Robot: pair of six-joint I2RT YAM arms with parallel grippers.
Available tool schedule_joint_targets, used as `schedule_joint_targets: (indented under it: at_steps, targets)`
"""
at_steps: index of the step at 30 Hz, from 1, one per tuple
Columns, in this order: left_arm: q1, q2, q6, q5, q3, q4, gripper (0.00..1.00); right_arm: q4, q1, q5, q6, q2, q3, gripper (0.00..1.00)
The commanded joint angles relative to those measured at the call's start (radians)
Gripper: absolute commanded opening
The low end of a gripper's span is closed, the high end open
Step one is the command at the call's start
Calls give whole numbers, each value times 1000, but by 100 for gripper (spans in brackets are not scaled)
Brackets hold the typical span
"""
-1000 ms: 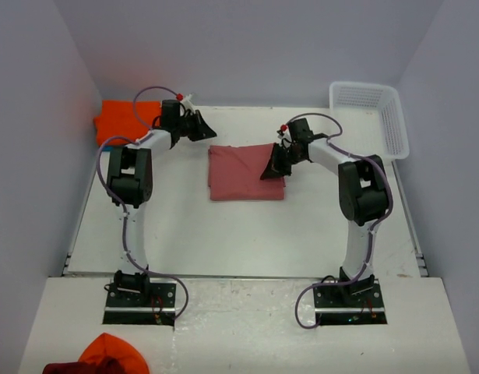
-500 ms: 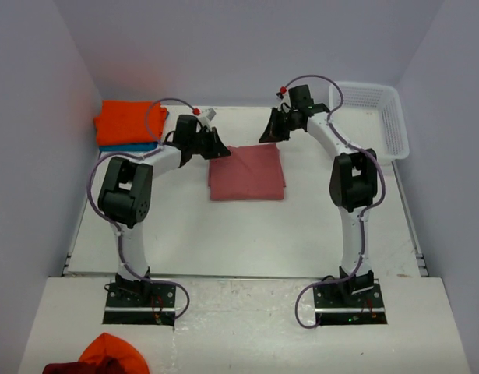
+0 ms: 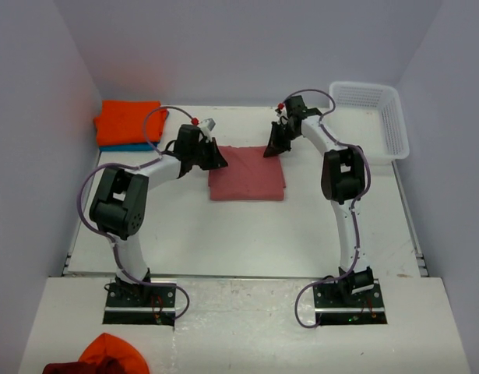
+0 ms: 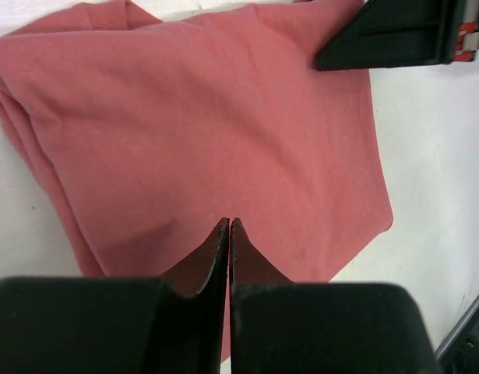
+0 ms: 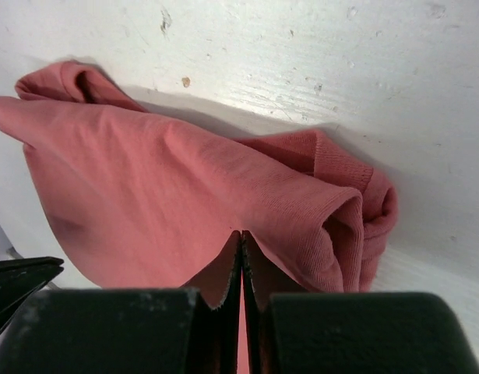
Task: Fold and stack the t-shirts
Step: Smooth out wrinkles on the folded tshirt
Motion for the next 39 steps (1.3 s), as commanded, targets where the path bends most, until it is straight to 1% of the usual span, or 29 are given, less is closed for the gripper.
schedule_joint_targets:
  at_steps: [1,2,9,16,20,21,24,26,30,31,33,34,35,37,39]
  targets:
    - [1,-35,-10,-61,-25,-25,0,-68,-13,56,10,8,74,0]
    - [1,-37,-14,-67,-38,-60,0,-76,-15,55,14,11,74,0]
    - [-11,-17,-25,-102,-104,-79,0,-96,-31,70,33,18,82,0]
    - [-11,-32,-45,-133,-187,-84,0,-133,-53,53,45,56,157,0]
    - [-11,-49,-28,-130,-192,-84,0,-149,-62,15,51,97,198,0]
    - [-11,-55,-27,-130,-189,-84,0,-143,-64,12,48,94,195,0]
    - [-14,-104,-22,-149,-178,-82,0,-47,-64,-10,36,22,111,0]
    - [-16,-147,-25,-162,-169,-78,0,-11,-64,-22,23,-34,90,0]
    - [-17,-180,-5,-176,-111,-87,0,24,-64,-48,11,-140,48,0]
    - [-16,-178,1,-182,-63,-99,0,30,-64,-56,13,-160,25,0]
    - [-16,-146,33,-179,-2,-142,0,35,-64,-86,16,-209,-5,0]
    - [-16,-111,39,-179,68,-166,0,45,-64,-91,20,-225,-44,0]
    - [-16,-92,51,-189,98,-197,0,54,-64,-94,23,-240,-70,0]
    - [-16,-42,56,-189,173,-209,0,102,-62,-120,40,-294,-169,0]
    - [-16,-11,62,-185,210,-220,0,131,-62,-134,55,-341,-232,0]
